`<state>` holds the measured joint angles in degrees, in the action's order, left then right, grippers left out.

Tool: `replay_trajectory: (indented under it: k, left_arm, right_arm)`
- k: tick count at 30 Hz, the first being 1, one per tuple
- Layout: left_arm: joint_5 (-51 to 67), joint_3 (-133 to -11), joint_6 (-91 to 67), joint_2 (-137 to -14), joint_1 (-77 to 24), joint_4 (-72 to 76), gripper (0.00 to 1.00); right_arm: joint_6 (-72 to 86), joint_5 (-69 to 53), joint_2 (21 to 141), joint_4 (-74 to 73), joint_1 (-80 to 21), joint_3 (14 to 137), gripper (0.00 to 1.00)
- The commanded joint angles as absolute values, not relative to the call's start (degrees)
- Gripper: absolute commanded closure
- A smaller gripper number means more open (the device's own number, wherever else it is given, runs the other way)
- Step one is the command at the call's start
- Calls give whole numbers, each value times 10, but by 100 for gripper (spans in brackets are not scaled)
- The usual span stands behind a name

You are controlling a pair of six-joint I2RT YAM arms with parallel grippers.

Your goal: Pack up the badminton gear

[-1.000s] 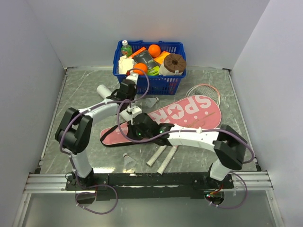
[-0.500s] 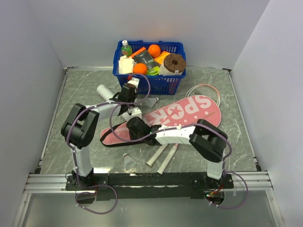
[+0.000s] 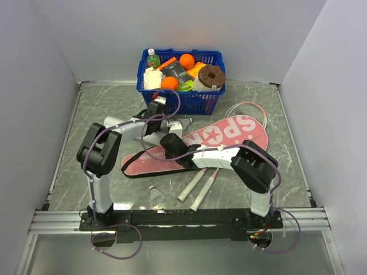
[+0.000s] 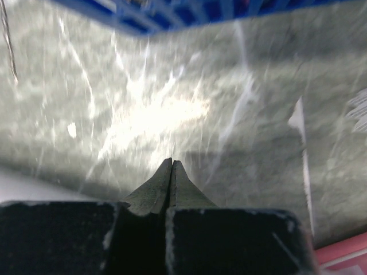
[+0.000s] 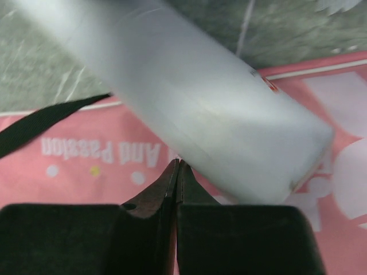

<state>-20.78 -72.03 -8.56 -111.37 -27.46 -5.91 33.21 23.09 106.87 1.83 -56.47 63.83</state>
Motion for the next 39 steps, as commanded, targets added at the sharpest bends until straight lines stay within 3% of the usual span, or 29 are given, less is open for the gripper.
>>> replay_trajectory:
  k: [1,9,11,13,14,15,18,21,25,32,39]
  left_arm:
    - [-213,-717,-122,-1107,-277,-125,99]
    - [-240,-688,-178,-1055,-279,-154,96]
    - [-256,-688,-185,-1037,-279,-157,85]
    - [-258,-681,-189,-1002,-280,-163,61]
    - [-263,-675,-191,-986,-284,-162,50]
    - [-262,-668,-190,-956,-286,-159,35]
    - [-257,-647,-181,-904,-296,-163,22]
    - [-236,-623,-155,-859,-318,-166,16]
    - [-198,-562,-58,-811,-368,-126,13]
    - [-131,-492,104,-747,-371,-49,5]
    - [-163,-565,232,-833,-352,-55,3]
  right_arm:
    - [336,253,1040,25,-541,629,100]
    - [315,249,1019,6,-541,625,100]
    - [313,240,1002,3,-541,621,100]
    - [312,235,986,-12,-542,616,97]
    - [307,229,972,-24,-541,615,92]
    - [304,224,964,-32,-541,616,81]
    - [292,207,939,-51,-540,614,60]
    - [287,196,921,-74,-541,616,50]
    - [290,183,892,-102,-542,607,45]
    - [271,144,778,-141,-541,543,33]
    - [250,106,660,-171,-541,497,31]
